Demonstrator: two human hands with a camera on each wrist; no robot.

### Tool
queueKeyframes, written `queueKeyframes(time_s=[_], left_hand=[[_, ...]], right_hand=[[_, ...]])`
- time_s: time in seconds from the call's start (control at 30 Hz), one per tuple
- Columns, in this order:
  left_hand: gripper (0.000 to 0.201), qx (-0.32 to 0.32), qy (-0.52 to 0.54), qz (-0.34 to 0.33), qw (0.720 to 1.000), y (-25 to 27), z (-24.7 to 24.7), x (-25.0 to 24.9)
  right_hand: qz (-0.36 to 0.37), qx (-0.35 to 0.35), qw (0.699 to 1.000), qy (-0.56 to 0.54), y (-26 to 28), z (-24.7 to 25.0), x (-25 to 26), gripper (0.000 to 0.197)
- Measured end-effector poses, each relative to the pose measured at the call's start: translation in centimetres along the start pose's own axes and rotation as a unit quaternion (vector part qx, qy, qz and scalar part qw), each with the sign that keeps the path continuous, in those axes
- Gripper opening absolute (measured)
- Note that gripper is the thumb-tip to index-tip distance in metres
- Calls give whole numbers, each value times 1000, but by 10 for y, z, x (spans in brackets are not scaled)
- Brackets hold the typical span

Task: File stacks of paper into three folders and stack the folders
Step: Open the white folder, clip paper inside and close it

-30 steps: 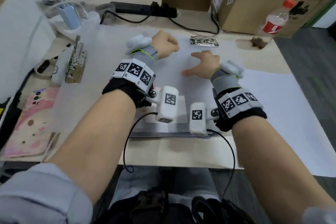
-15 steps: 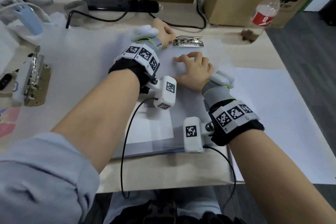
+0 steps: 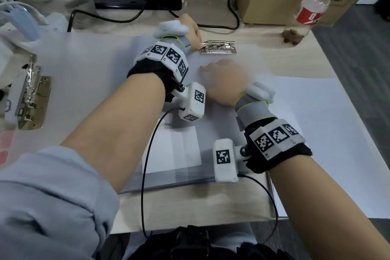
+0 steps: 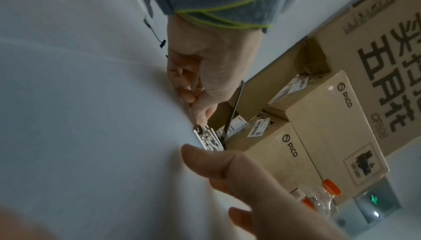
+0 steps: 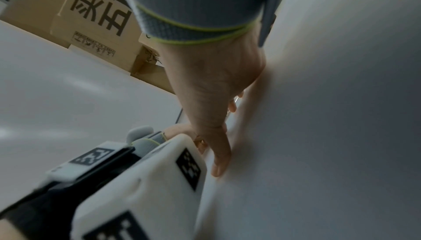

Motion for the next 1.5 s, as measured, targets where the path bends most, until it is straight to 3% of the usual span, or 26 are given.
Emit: queueKeyframes(time_s=[0.17,0.3,0.43,0.63,1.1,1.23,1.37,1.5], left_hand=[[22,48,90,-30,994,1,22,-13],[4,14,86,-102,991,9,27,-46],[29,103,64,-131,984,19,15,-63],[36,161,82,-117,977,32,6,-65],[43,127,119,-93,980,87,20,-28],[44,132,130,-74,980,116,15,-15],[41,129,140,-72,979,144,9,-10],[38,117,151,-76,979,165,5,-13]], right_hand=[[0,16,1000,0,1,5,1,57],[-10,-3,1000,7,2,4,4,45],[-5,8,1000,-1,5,6,3,49],[-4,8,1000,8,15,8,4,55],[-14,15,1000,4,63,8,-2,70],[-6,22,1000,0,79,11,-6,66],[-8,-20,995,-99,93,16,-15,52],[-47,-134,967,-212,109,26,-25,34]])
Point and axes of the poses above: each hand's wrist, its own y-axis away from the middle knuckle, its own z-axis out of the back of the hand, x = y × z, the point moved 1 cm from there along -y, towards the middle knuckle, and after that the axes turned 8 degrees about -x, right-handed, at the moved point
